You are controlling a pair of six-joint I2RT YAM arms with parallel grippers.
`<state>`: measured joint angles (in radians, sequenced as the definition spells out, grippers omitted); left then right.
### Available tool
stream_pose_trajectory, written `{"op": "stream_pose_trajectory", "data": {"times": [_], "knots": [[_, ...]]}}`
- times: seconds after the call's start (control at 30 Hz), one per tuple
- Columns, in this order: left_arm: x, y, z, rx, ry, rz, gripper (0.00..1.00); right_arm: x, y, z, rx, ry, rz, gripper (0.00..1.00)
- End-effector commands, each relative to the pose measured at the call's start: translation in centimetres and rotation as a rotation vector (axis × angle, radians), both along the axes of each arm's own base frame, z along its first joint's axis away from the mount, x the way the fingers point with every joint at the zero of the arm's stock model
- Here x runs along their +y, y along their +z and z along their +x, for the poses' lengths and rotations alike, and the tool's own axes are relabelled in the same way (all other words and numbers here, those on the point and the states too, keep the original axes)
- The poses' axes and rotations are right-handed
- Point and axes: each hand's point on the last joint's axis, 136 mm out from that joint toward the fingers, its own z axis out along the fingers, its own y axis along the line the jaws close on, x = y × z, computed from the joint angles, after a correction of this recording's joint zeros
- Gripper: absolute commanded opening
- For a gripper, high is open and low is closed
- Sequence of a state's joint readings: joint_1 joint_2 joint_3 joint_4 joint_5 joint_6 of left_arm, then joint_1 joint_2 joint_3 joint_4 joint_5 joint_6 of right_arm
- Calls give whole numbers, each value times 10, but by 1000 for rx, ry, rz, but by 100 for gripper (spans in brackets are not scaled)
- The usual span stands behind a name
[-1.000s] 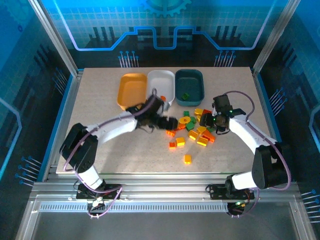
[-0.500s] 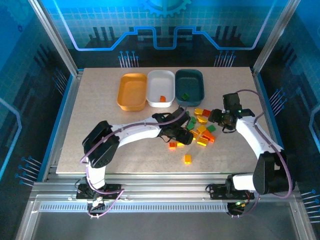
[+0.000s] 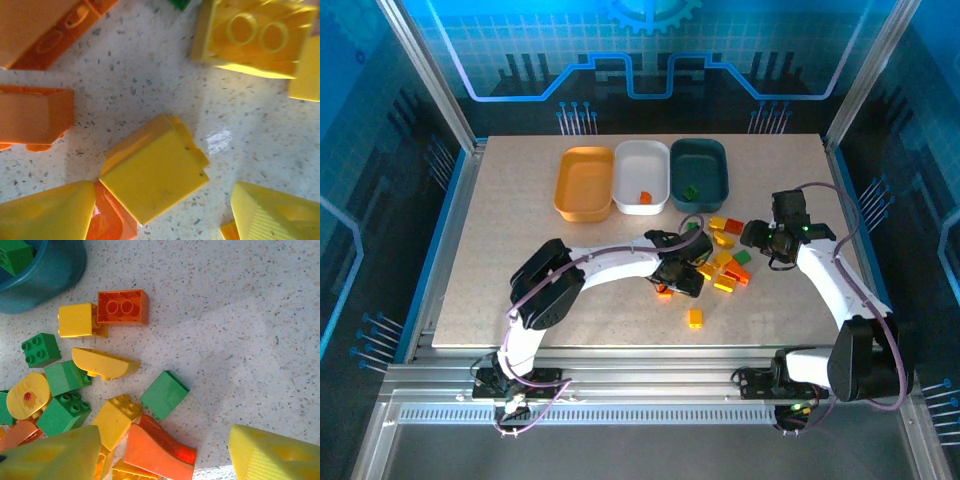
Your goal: Sort the legos into containers by color
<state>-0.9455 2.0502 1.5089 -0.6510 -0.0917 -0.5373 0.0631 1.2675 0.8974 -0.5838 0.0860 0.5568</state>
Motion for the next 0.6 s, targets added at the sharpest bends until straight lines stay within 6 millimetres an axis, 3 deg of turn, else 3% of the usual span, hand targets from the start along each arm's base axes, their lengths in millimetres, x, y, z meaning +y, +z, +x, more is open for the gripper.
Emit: {"op": "stream_pose_trajectory", "data": {"times": [0.0,0.23,0.37,0.57], "knots": [[1,-9,-4,40,44,13,72,-2,3,-5,-8,1,11,70],[-10,-14,5,21,29,-3,63,0,-7,-9,10,7,21,70],[-16,-16,13,3,13,7,43,0,-8,-10,14,9,23,70],[-16,7,18,-50,-13,-17,34,0,-1,-14,0,8,27,69]]}}
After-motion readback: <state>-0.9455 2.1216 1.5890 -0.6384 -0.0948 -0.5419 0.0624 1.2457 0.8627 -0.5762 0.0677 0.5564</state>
